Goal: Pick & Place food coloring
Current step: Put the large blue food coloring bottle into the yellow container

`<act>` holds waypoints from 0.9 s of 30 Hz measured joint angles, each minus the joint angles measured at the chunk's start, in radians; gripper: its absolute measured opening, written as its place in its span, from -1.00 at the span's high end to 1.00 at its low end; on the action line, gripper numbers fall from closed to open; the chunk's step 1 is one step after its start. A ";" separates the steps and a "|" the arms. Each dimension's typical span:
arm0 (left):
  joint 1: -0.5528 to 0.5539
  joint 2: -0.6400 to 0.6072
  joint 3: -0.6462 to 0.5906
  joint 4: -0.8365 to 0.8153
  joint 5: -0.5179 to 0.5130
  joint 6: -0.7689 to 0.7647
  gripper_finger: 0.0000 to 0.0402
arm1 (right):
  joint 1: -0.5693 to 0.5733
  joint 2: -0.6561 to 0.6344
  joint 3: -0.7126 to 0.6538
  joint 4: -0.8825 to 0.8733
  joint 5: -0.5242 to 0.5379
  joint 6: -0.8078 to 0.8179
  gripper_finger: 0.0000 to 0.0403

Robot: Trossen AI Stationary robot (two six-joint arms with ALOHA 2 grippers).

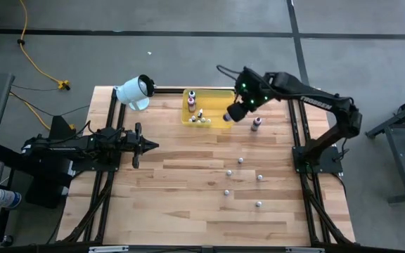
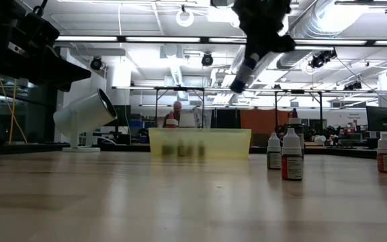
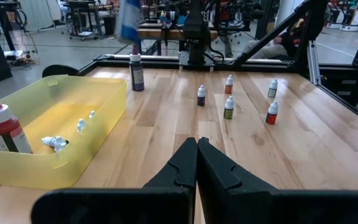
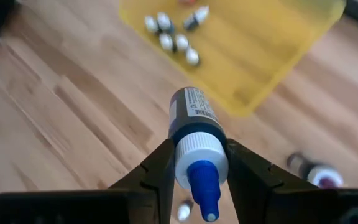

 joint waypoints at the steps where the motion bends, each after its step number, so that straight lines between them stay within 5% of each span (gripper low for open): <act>1: 0.000 0.000 0.000 0.000 0.000 0.000 1.00 | -0.003 0.017 0.043 -0.017 0.010 -0.012 0.45; 15: 0.000 0.000 0.000 0.000 0.000 0.000 1.00 | -0.047 0.496 0.804 -0.350 0.109 -0.238 0.45; 19: 0.000 0.002 0.000 0.000 0.000 0.000 1.00 | -0.057 0.505 0.707 -0.229 0.077 -0.350 0.42; 27: 0.000 0.003 0.000 0.000 0.000 0.000 1.00 | -0.076 0.567 0.590 -0.265 0.151 -0.451 0.45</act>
